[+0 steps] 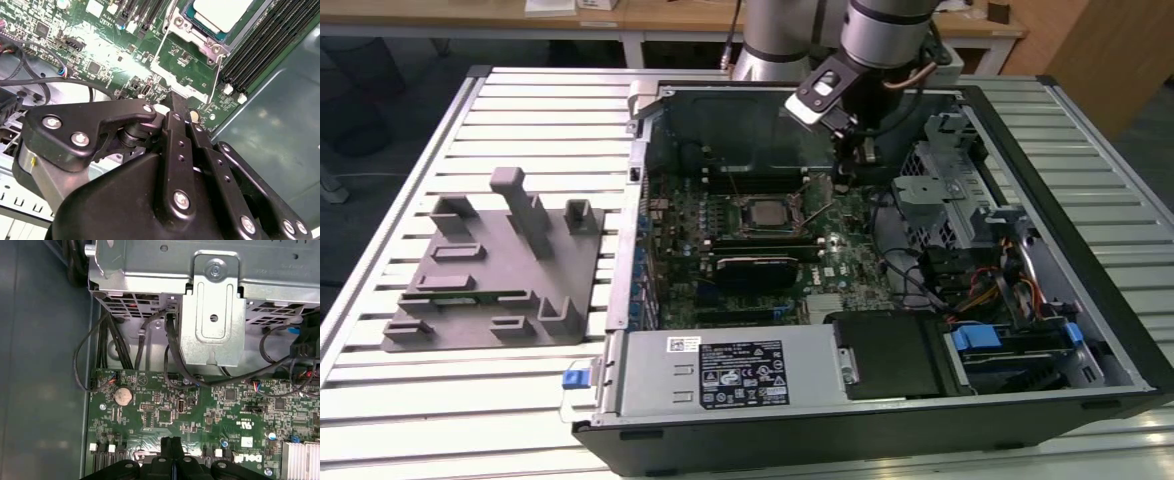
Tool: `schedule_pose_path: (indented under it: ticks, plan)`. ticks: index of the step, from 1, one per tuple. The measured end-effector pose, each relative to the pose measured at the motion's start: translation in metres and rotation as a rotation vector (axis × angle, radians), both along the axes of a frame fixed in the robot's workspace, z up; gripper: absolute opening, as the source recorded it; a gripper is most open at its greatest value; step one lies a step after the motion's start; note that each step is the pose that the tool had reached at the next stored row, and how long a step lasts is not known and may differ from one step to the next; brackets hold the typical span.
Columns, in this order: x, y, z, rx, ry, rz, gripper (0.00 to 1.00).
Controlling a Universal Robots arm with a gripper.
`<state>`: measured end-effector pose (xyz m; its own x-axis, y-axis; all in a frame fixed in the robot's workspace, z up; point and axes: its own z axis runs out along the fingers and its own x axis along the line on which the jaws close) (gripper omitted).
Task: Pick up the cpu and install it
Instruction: 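Close the cpu cover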
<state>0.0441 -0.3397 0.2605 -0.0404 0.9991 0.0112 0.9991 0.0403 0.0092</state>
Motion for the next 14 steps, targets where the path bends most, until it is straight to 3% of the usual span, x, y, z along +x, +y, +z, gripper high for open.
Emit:
schedule_pose_path:
  ticks: [6,14]
  plan:
    - [0.004,0.003,-0.0045,0.0,0.0062,0.0,0.11]
    - [0.006,0.0056,-0.0137,0.0001,0.0076,0.0,0.11]
